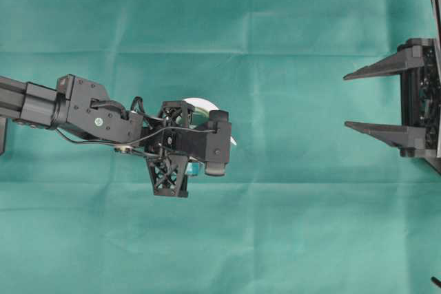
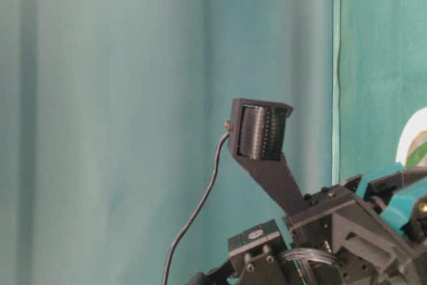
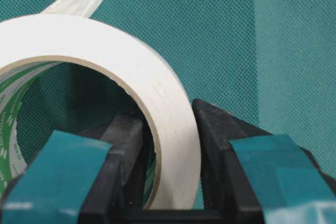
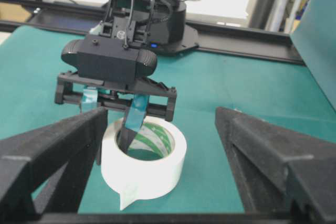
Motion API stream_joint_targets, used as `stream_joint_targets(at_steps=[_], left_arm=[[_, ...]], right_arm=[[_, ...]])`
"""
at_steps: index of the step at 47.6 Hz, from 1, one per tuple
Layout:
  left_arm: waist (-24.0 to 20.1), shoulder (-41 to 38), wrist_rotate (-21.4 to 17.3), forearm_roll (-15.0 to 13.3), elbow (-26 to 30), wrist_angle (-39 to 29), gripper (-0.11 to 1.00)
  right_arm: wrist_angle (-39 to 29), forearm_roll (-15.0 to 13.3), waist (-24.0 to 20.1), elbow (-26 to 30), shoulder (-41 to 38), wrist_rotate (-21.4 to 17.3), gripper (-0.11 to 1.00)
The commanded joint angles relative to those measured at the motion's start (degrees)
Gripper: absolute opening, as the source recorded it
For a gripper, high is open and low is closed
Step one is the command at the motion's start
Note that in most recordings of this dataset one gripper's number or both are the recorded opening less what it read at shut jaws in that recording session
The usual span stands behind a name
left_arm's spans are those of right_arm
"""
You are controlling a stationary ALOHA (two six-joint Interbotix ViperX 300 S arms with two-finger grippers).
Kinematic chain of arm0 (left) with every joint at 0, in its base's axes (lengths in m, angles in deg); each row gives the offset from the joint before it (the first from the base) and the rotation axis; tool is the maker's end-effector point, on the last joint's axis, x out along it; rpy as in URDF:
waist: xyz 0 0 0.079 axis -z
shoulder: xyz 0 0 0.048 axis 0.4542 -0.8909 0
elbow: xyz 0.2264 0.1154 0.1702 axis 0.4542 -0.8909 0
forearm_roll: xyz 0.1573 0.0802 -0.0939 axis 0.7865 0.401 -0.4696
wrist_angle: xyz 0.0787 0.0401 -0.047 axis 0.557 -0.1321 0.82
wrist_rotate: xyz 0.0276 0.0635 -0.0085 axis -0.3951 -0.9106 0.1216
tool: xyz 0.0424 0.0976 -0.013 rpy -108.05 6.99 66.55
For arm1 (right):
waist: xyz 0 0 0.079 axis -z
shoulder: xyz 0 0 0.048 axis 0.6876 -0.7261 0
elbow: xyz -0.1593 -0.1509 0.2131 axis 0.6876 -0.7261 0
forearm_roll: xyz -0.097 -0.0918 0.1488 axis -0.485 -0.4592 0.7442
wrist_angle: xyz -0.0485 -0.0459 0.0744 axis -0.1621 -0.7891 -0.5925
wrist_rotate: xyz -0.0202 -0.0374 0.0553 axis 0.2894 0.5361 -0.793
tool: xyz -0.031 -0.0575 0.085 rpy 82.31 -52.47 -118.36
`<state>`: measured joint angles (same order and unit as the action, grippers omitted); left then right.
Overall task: Peel off the duct tape with your right arm.
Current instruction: 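Hold the roll upright with the left gripper, tape tab on top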
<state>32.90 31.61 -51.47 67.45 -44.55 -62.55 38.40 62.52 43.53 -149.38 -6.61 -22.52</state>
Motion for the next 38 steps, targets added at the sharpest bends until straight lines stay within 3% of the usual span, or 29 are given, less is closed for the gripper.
stream_joint_targets(at_steps=[1, 16, 38], left_arm=[[0.4, 2.5, 0.1, 0.1, 0.4, -0.3, 0.21], [0.9, 7.2, 0.1, 0.1, 2.2, -4.8, 0.21], [0.5, 14.9, 0.0, 0.5, 9.2, -14.9, 0.21]], right_arm=[[0.6, -0.1, 0.1, 0.6, -0.3, -0.1, 0.68], [0.6, -0.1, 0.1, 0.7, -0.4, -0.1, 0.68], [0.6, -0.1, -0.3, 0.7, -0.4, -0.1, 0.68]])
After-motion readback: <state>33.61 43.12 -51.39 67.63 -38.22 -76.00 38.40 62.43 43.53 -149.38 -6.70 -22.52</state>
